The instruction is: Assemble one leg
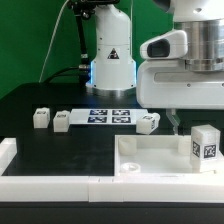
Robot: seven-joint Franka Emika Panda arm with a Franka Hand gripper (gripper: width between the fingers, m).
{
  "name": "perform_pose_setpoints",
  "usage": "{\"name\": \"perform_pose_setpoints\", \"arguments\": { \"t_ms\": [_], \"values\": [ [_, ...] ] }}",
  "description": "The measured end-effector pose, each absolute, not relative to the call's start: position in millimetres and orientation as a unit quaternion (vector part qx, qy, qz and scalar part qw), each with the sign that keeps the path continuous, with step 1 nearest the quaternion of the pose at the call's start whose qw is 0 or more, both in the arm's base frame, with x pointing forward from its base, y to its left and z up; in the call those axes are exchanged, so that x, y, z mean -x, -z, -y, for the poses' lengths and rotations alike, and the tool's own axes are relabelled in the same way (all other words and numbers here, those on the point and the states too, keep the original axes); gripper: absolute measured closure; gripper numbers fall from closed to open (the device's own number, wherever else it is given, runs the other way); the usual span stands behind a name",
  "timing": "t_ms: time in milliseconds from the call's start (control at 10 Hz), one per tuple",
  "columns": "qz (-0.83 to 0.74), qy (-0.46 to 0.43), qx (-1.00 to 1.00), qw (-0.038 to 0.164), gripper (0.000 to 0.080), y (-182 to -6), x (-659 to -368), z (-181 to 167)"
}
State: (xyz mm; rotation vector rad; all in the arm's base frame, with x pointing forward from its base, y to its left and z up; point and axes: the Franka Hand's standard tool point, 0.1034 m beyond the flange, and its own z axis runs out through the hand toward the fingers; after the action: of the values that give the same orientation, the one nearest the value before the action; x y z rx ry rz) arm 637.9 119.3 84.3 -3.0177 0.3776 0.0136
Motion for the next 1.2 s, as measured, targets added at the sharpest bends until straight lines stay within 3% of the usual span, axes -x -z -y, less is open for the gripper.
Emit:
{"name": "perform_pose_setpoints", "arguments": {
  "t_ms": [500, 600, 700, 800, 900, 1000, 1200],
  "values": [
    [0.067, 0.025, 0.997, 0.039, 0.0150, -80.1, -638.1, -114.7],
    [0.067, 0.025, 0.997, 0.039, 0.0253, -79.9, -638.0, -114.8],
    [0.067, 0.025, 0.997, 0.039, 0.0253, -79.7, -638.0, -114.6],
    [0.067, 0.025, 0.997, 0.039, 0.0442, -79.7, -637.9, -114.7],
    [0.058, 0.025, 0.997, 0.040, 0.0442, -79.6, -637.9, -114.8],
    [0.049, 0.024, 0.998, 0.040, 0.0509, -79.6, -637.9, -114.8],
    [0.027, 0.023, 0.999, 0.041, 0.0509, -79.4, -637.8, -114.7]
  ]
}}
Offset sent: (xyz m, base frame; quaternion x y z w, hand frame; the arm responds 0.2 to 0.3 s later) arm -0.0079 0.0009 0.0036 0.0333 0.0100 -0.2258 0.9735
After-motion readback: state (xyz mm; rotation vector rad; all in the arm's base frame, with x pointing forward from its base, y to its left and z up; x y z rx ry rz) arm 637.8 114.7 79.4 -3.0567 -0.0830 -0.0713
